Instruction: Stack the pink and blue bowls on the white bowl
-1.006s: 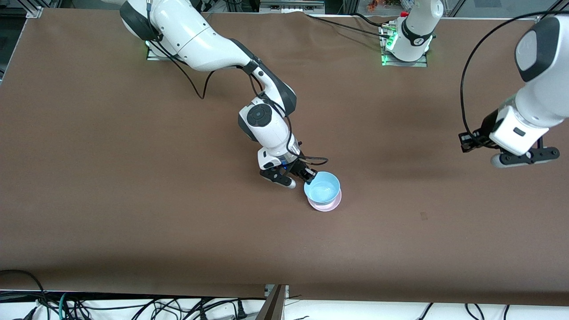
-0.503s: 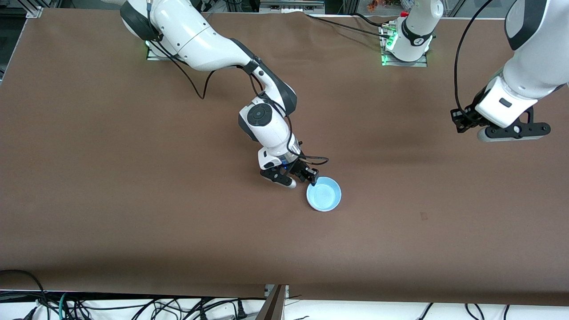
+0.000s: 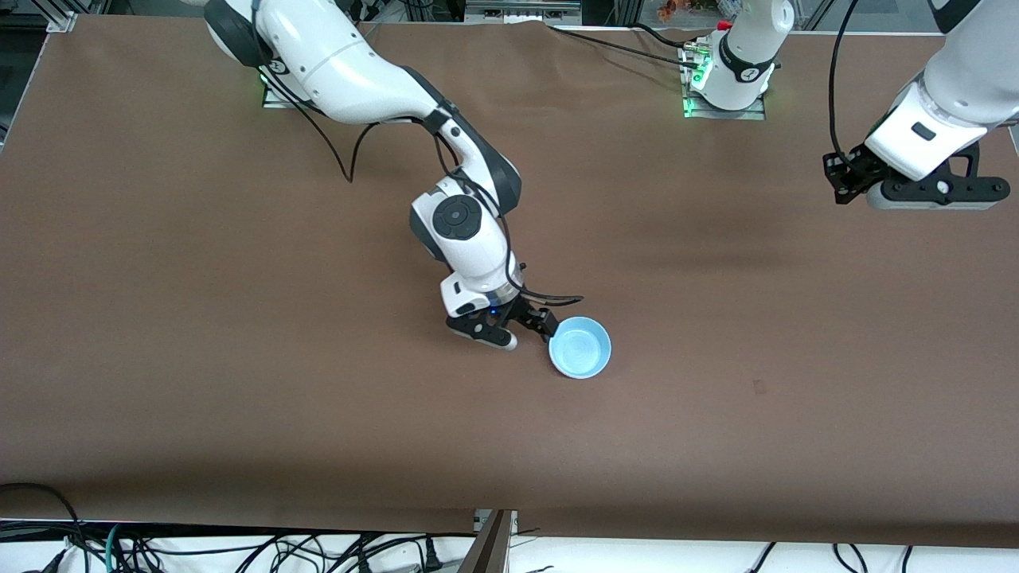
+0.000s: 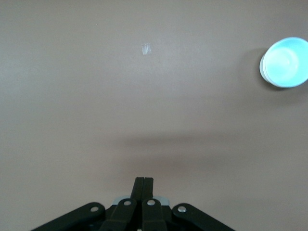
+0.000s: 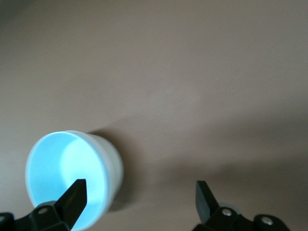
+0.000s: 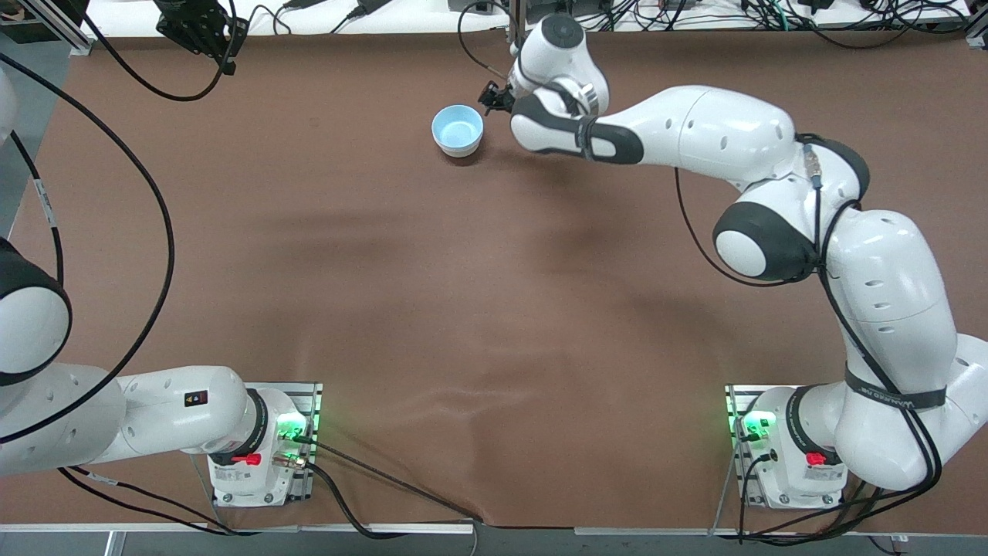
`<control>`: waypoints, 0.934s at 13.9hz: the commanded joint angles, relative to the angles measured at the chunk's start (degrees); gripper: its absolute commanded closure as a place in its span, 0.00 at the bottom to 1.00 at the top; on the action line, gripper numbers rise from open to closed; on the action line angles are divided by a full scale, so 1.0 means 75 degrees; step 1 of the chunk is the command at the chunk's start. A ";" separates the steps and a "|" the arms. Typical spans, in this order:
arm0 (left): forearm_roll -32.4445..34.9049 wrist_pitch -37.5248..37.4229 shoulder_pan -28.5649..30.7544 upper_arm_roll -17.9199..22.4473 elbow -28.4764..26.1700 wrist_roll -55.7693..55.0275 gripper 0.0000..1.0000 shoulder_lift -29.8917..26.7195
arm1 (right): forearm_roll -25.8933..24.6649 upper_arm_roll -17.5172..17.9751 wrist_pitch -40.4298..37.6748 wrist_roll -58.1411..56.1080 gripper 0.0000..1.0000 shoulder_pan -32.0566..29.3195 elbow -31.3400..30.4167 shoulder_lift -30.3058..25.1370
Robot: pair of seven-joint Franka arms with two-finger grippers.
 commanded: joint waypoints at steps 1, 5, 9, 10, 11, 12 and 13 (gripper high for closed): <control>-0.0189 -0.0193 0.0143 0.0041 -0.0186 0.0673 1.00 -0.0299 | -0.0057 0.0020 -0.1615 -0.2008 0.00 -0.0532 -0.0137 -0.0698; -0.0647 -0.0112 0.0589 0.0064 -0.0070 0.0920 0.75 -0.0323 | -0.0057 0.0009 -0.4240 -0.5244 0.00 -0.1668 -0.0149 -0.1669; -0.0600 0.0135 0.0577 0.0064 0.0199 0.0815 0.00 0.0156 | -0.0057 -0.0027 -0.5790 -0.6867 0.00 -0.2818 -0.0521 -0.2840; -0.0553 0.0135 0.0577 0.0064 0.0351 0.0803 0.00 0.0355 | -0.0080 -0.0027 -0.5886 -0.6833 0.00 -0.2912 -0.0918 -0.3320; -0.0541 0.0135 0.0577 0.0041 0.0538 0.0780 0.00 0.0554 | -0.0289 -0.0027 -0.5887 -0.6879 0.00 -0.2983 -0.1282 -0.3719; -0.0530 0.0135 0.0577 0.0041 0.0772 0.0780 0.00 0.0777 | -0.0627 -0.0015 -0.6003 -0.6938 0.00 -0.3111 -0.1506 -0.4141; -0.0530 0.0135 0.0566 0.0041 0.1007 0.0768 0.00 0.0976 | -0.0689 -0.0026 -0.6259 -0.6962 0.00 -0.3229 -0.1554 -0.4504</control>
